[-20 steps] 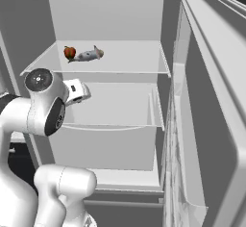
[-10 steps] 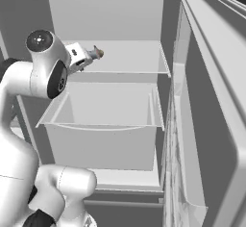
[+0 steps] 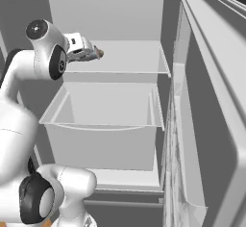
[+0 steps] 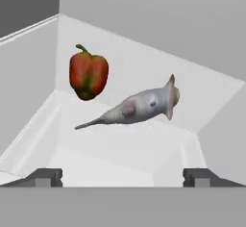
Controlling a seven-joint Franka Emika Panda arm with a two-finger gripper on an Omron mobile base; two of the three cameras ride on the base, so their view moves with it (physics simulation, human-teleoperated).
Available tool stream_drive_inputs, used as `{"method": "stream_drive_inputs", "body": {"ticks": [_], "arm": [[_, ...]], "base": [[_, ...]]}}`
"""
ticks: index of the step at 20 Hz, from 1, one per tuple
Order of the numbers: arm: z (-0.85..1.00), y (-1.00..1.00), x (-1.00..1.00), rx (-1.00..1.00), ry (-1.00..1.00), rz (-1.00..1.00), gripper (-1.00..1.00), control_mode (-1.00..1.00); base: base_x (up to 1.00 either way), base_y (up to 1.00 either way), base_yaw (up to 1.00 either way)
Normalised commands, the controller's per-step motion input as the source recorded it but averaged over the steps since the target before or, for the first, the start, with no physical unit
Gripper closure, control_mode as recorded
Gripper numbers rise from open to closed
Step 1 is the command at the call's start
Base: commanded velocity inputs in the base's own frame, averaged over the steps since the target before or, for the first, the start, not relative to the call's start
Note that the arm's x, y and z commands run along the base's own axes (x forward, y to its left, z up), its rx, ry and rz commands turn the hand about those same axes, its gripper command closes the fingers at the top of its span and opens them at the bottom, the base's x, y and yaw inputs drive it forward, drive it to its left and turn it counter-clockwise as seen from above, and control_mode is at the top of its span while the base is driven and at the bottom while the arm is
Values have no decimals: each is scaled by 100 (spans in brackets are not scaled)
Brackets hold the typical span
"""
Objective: Place one bell pepper and one fish in each tupperware on the nearby counter, to pack two identical lunches.
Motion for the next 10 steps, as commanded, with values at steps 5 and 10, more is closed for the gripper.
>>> {"method": "stream_drive_inputs", "body": {"ticks": [5,10], "arm": [[-7,7,93,29,0,-43,-100,-100],[0,-23,58,35,19,-24,-100,-100]], "base": [[0,0,0],[0,0,0]]}}
